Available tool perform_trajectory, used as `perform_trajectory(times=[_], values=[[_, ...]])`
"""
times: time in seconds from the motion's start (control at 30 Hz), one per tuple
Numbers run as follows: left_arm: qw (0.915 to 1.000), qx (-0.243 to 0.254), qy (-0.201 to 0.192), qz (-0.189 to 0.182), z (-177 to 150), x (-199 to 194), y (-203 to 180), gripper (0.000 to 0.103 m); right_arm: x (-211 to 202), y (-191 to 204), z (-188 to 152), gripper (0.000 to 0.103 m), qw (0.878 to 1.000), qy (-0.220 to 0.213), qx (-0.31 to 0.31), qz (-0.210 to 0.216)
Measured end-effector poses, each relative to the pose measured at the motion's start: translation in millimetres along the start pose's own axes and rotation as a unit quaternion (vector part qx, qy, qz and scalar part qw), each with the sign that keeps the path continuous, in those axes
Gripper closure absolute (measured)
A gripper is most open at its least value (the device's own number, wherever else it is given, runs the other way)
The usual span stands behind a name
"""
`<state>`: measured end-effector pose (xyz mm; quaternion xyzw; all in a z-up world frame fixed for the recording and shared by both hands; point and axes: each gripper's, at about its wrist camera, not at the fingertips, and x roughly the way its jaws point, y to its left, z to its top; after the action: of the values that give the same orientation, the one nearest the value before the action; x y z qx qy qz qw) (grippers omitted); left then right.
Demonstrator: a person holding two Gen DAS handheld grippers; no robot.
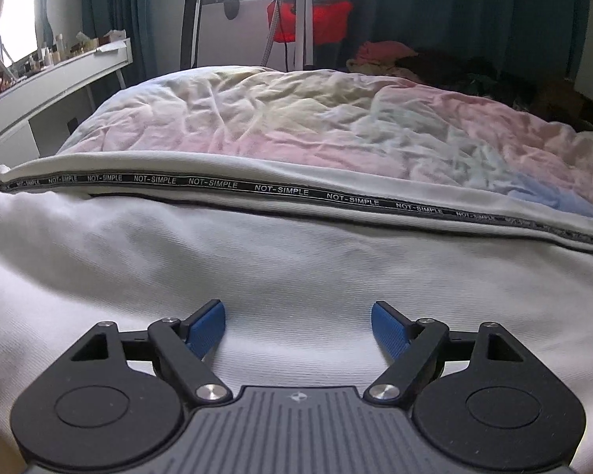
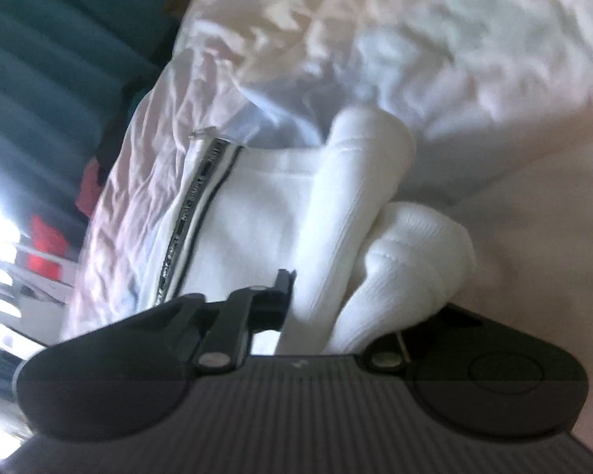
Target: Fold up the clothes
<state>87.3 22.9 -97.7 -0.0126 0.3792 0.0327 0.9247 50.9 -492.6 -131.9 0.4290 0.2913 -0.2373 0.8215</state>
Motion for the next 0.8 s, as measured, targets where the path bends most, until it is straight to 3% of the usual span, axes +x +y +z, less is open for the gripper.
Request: perform_trajectory(times=[0.07,0.17,0.27,0.37,0.43,0.53,0.57,0.67,0.7,0.77,0.8], values=[[1.0000,-0.004,0.004,-0.008,0,-1,2,0.020,-14,24,-4,0.089,0.997,-0.042,-0.063,-0.013],[0.9997,-0.009,0.008,-0.020,1,-3,5,0.020,-46,71,-20,0.089,0.978,-0.123,-0.166,-0.001],[0.9993,-0.016,0.005,-0.034,-1,-12,9,0.020,-77,125,-58,0.090,0.940,-0.199,-0.276,0.032],[0.9958,-0.053,-0.002,-0.074,3,-24,25,0.020,-104,172,-126,0.090,0.880,-0.247,-0.398,0.081],[0.9905,-0.085,-0.009,-0.107,7,-33,41,0.021,-108,195,-181,0.090,0.828,-0.249,-0.489,0.112],[0.9715,-0.163,-0.008,-0.172,11,-40,76,0.021,-100,208,-264,0.090,0.738,-0.221,-0.621,0.143],[0.9627,-0.188,-0.004,-0.195,12,-40,87,0.021,-94,206,-285,0.090,0.719,-0.197,-0.649,0.154],[0.9387,-0.240,0.024,-0.246,11,-29,105,0.021,-70,193,-333,0.091,0.671,-0.114,-0.716,0.156],[0.9322,-0.250,0.035,-0.259,10,-23,107,0.020,-67,189,-341,0.092,0.657,-0.110,-0.730,0.151],[0.9244,-0.257,0.060,-0.276,8,-10,103,0.020,-64,179,-352,0.091,0.635,-0.118,-0.751,0.141],[0.9234,-0.254,0.069,-0.279,8,-4,99,0.020,-67,177,-348,0.091,0.638,-0.115,-0.748,0.143]])
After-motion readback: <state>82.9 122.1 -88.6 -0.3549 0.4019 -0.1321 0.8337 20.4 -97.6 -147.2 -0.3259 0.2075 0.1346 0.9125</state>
